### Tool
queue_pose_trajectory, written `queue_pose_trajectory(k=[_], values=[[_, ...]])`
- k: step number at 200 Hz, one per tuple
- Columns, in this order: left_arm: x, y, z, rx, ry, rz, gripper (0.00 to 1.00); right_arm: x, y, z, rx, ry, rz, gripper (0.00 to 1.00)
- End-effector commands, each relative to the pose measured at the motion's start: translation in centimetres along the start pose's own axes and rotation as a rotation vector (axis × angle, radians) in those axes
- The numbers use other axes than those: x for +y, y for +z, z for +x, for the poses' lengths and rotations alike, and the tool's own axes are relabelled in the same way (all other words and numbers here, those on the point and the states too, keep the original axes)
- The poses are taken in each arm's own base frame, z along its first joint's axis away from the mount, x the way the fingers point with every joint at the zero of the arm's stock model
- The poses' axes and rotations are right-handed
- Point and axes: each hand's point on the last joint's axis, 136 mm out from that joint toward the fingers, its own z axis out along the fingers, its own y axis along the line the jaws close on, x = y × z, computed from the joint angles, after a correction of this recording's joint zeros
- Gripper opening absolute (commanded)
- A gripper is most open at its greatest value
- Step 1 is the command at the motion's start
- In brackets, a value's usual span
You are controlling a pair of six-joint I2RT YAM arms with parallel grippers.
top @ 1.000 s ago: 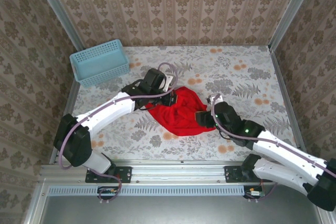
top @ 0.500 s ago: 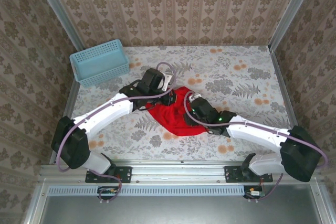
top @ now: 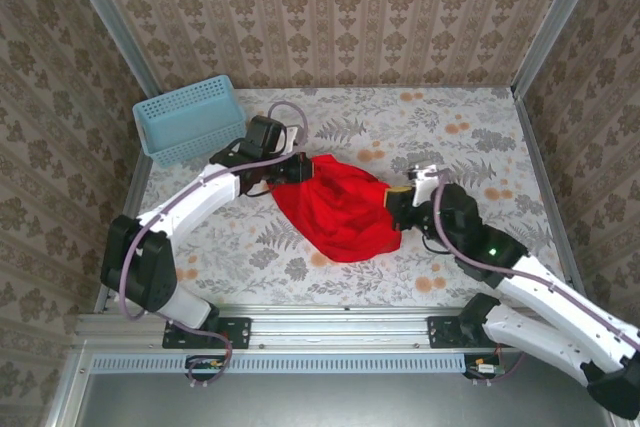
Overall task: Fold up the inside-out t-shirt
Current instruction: Turn the T-shirt inside out at the center of the table.
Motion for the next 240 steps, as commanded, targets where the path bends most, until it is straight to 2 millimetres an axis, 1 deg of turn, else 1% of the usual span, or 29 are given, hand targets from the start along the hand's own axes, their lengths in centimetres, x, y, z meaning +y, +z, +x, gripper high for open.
queue_pose_trajectory(k=[1,15,26,33,40,48,57,68,81,99,116,129,148,163,183,193,206,217,232,240], values=[[2.7,0.7,1.0,0.070,-0.016,-0.128,0.20,-1.8,0.4,4.0,0.097,0.109,0.021,0.00],[3.7,0.6,2.0,0.105,-0.014,-0.206,0.31,-2.4,0.6,4.7,0.090,0.182,0.010,0.00],[3.5,-0.1,2.7,0.108,0.018,-0.249,0.41,-2.6,0.8,5.2,0.088,0.212,0.005,0.00],[2.9,-0.5,3.2,0.098,0.049,-0.260,0.47,-2.6,1.0,5.3,0.083,0.227,0.001,0.00],[1.8,-0.9,3.9,0.085,0.086,-0.260,0.53,-2.6,1.1,5.3,0.078,0.235,-0.003,0.00],[0.6,-1.5,4.7,0.068,0.120,-0.253,0.59,-2.5,1.2,5.3,0.078,0.235,-0.007,0.00],[-0.7,-2.0,5.6,0.052,0.154,-0.241,0.62,-2.3,1.2,5.1,0.078,0.235,-0.012,0.00],[-2.2,-2.1,6.8,0.053,0.184,-0.219,0.63,-2.1,1.3,4.9,0.078,0.230,-0.018,0.00],[-3.5,-1.3,8.5,0.090,0.206,-0.184,0.64,-1.8,1.3,4.6,0.080,0.227,-0.028,0.00],[-4.3,0.7,10.3,0.147,0.218,-0.166,0.64,-1.7,1.3,4.3,0.074,0.226,-0.036,0.00],[-4.8,2.7,11.1,0.182,0.215,-0.151,0.65,-1.6,1.3,4.3,0.074,0.223,-0.037,0.00],[-4.8,4.0,11.1,0.192,0.213,-0.157,0.64,-1.6,1.3,4.3,0.077,0.221,-0.036,0.00],[-4.8,5.6,10.9,0.197,0.211,-0.164,0.61,-1.7,1.2,4.4,0.077,0.223,-0.030,0.00],[-5.4,6.9,10.8,0.214,0.208,-0.123,0.55,-2.2,0.9,4.5,0.074,0.228,-0.009,0.00],[-4.9,8.0,10.9,0.237,0.194,-0.134,0.39,-3.0,0.6,4.6,0.068,0.231,0.032,0.00],[-4.4,8.2,10.9,0.240,0.188,-0.149,0.26,-3.6,0.3,4.8,0.070,0.234,0.067,0.00],[-3.9,7.9,10.6,0.232,0.183,-0.160,0.09,-4.7,-0.2,5.0,0.065,0.245,0.126,0.00],[-3.8,7.0,9.9,0.201,0.196,-0.175,0.00,-5.8,-0.7,5.2,0.057,0.257,0.184,0.00],[-3.9,5.3,8.4,0.146,0.227,-0.193,0.00,-7.1,-1.7,5.2,0.030,0.277,0.251,0.00],[-4.2,4.3,7.1,0.109,0.241,-0.196,0.00,-7.7,-2.1,5.1,0.015,0.288,0.282,0.00]])
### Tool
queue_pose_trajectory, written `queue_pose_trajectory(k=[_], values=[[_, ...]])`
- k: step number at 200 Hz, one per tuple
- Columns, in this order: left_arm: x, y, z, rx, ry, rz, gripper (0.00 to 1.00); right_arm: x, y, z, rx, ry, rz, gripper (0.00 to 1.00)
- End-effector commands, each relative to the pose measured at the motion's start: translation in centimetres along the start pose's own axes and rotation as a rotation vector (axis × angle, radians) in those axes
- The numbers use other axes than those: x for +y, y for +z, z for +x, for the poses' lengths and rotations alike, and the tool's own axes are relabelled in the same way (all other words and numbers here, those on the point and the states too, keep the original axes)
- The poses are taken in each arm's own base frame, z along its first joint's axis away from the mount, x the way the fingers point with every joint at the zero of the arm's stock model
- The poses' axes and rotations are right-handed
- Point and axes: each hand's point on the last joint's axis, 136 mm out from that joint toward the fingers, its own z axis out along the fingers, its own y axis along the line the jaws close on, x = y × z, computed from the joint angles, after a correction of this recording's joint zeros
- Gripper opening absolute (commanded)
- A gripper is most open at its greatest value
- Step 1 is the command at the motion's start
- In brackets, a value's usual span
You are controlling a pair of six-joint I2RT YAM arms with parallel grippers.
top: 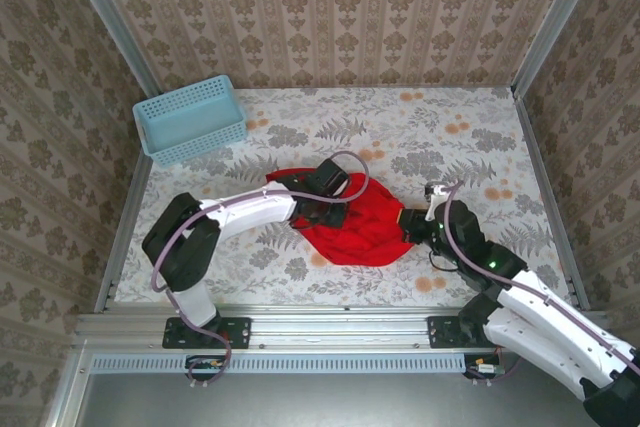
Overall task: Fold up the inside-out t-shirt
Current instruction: Turn the T-shirt inside out at the center of the table.
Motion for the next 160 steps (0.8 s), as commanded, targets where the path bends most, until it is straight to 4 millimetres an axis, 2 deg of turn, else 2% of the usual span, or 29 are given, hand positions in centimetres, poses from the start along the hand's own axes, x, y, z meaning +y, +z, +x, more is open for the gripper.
queue_pose_trajectory(k=[1,24,35,38,39,43,60,72,80,88,97,107,115,133,160], values=[[0.2,-4.5,-3.4,-0.140,0.036,-0.023,0.00,-2.4,-1.8,-1.7,-0.085,0.058,0.136,0.00],[0.5,-8.2,-7.5,-0.229,0.061,-0.012,0.00,-3.2,-2.9,-2.7,-0.145,0.092,0.171,0.00],[0.1,-10.7,-10.4,-0.281,0.087,-0.010,0.00,-3.0,-3.5,-3.7,-0.176,0.098,0.172,0.00],[-0.4,-11.9,-11.8,-0.312,0.099,-0.004,0.00,-2.8,-3.7,-4.1,-0.185,0.096,0.170,0.00],[-0.2,-11.7,-11.7,-0.302,0.102,-0.009,0.00,-2.8,-3.8,-4.3,-0.188,0.097,0.170,0.00],[-0.8,-13.5,-13.5,-0.345,0.120,-0.002,0.00,-2.5,-4.1,-4.9,-0.200,0.096,0.169,0.00],[-2.8,-19.5,-18.7,-0.464,0.197,-0.005,0.00,-0.9,-6.2,-8.4,-0.262,0.064,0.158,0.00],[-4.6,-23.8,-21.0,-0.550,0.253,0.008,0.00,0.0,-8.0,-10.8,-0.313,0.038,0.164,0.00],[-5.9,-26.1,-21.6,-0.599,0.291,0.027,0.00,0.5,-9.2,-12.1,-0.343,0.023,0.160,0.00],[-6.9,-27.8,-21.7,-0.637,0.321,0.052,0.00,1.1,-10.2,-13.0,-0.368,0.014,0.147,0.00],[-7.8,-28.9,-21.0,-0.659,0.353,0.079,0.00,1.7,-10.8,-13.4,-0.379,0.004,0.117,0.00],[-8.2,-29.0,-19.8,-0.672,0.382,0.099,0.00,2.4,-10.6,-13.0,-0.365,-0.007,0.068,0.00],[-7.7,-28.0,-18.4,-0.660,0.390,0.094,0.00,2.8,-9.8,-12.0,-0.334,-0.013,0.026,0.00],[-4.5,-25.5,-15.2,-0.632,0.337,0.051,0.00,3.3,-6.3,-8.1,-0.212,0.002,-0.043,0.00],[1.2,-20.4,-9.5,-0.522,0.212,-0.008,0.00,2.1,-0.8,0.6,-0.019,0.010,-0.012,0.00]])
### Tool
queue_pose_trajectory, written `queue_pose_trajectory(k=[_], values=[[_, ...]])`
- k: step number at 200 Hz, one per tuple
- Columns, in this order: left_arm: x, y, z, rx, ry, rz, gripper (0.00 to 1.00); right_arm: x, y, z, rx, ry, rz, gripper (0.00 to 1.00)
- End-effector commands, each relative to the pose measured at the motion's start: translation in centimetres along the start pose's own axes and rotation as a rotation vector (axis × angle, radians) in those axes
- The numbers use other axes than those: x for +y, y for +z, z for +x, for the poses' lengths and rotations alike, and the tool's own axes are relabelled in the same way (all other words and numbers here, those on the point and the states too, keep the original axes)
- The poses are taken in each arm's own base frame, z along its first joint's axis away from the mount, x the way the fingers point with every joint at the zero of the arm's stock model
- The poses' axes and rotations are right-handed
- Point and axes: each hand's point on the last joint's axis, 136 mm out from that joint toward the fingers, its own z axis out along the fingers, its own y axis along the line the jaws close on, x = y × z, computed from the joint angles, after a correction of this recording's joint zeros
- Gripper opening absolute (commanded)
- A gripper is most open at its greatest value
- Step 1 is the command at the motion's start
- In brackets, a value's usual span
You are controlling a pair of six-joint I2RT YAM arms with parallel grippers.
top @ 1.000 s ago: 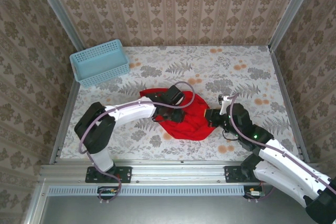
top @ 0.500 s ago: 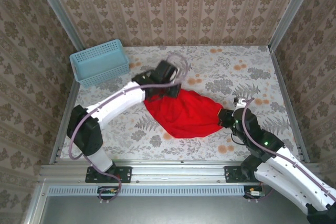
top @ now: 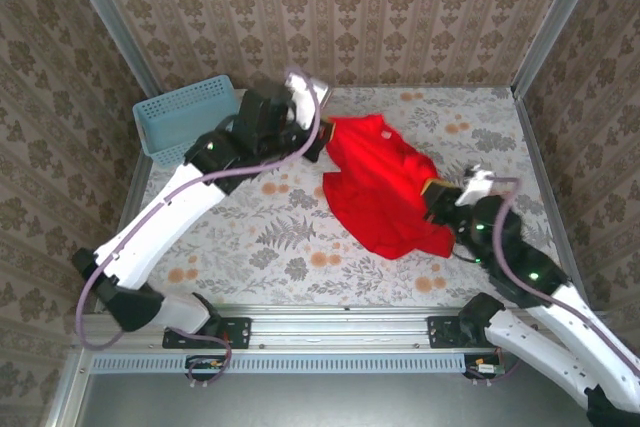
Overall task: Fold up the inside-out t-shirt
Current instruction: Turn the T-shirt inside out at the center of the table.
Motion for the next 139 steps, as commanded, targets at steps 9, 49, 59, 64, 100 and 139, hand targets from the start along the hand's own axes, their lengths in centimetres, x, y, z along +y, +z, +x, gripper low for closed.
queue_pose_trajectory(k=[9,49,59,64,100,139], values=[[4.2,1.3,9.6,0.143,-0.089,-0.122,0.00,-1.3,3.2,11.2,0.248,-0.007,0.021,0.00],[5.1,1.2,20.2,0.311,-0.183,-0.154,0.00,-1.8,4.5,16.7,0.434,-0.068,0.077,0.36],[5.4,0.9,21.9,0.332,-0.206,-0.170,0.00,-1.9,4.4,15.6,0.438,-0.127,0.120,0.44],[5.6,0.8,22.5,0.338,-0.221,-0.178,0.00,-1.9,4.5,14.8,0.438,-0.154,0.139,0.47],[6.1,0.6,26.3,0.350,-0.326,-0.211,0.00,-3.8,6.5,11.2,0.516,-0.186,0.270,0.51],[7.1,0.6,27.4,0.343,-0.366,-0.260,0.00,-5.3,9.2,12.8,0.664,-0.256,0.404,0.54]])
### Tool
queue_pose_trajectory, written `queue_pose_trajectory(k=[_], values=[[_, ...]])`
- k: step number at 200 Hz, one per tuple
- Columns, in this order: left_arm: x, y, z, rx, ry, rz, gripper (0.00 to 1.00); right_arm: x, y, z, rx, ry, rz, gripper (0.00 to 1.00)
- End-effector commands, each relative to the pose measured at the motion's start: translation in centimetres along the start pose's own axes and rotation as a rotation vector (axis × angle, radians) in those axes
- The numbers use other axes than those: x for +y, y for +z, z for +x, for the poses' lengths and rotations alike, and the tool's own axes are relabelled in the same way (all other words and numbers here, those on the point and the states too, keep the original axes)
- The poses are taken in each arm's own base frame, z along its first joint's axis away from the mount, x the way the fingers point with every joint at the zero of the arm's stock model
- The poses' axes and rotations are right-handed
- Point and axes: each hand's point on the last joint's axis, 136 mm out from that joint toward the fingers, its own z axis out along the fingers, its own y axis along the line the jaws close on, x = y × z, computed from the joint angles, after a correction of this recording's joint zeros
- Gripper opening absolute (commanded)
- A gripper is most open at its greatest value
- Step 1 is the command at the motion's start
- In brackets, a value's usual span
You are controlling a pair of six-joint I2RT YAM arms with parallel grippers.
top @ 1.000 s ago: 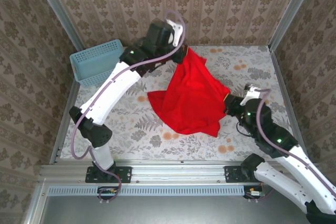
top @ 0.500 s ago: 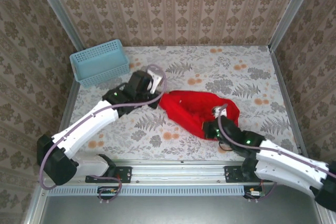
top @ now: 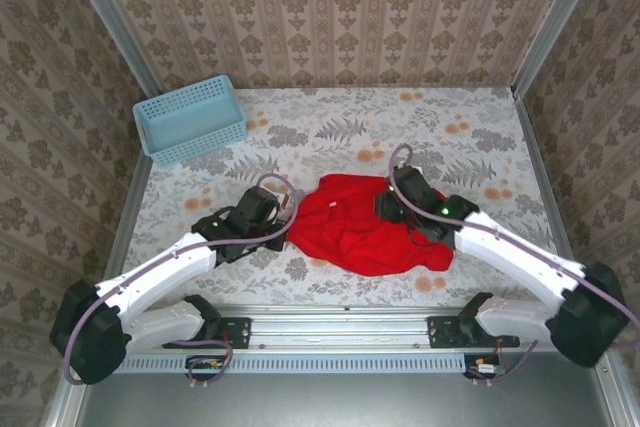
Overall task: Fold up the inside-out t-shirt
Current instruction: Turn the T-shirt inside out at the center of the table.
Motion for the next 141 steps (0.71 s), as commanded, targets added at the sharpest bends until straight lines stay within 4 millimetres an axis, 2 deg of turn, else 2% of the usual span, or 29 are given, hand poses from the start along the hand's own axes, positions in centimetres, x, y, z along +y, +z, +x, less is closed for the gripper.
queue_pose_trajectory(k=[1,24,71,103,115,141], values=[[0.7,-0.2,-1.3,-0.069,-0.076,-0.021,0.00,-1.2,1.8,2.6,0.166,-0.090,0.102,0.55],[0.9,-0.1,-1.4,-0.076,-0.085,-0.022,0.00,-1.0,4.2,3.1,0.224,-0.104,0.154,0.58],[0.8,0.3,-1.2,-0.065,-0.086,-0.012,0.00,-2.0,7.5,2.8,0.256,-0.131,0.272,0.55],[0.9,0.6,-0.9,-0.064,-0.097,-0.007,0.00,-2.5,10.2,3.8,0.332,-0.150,0.308,0.55],[0.9,0.7,-0.8,-0.066,-0.101,-0.006,0.00,-2.3,11.0,4.1,0.351,-0.154,0.304,0.46],[1.1,0.7,-0.9,-0.066,-0.108,-0.013,0.00,-1.6,10.9,3.2,0.317,-0.155,0.269,0.12]])
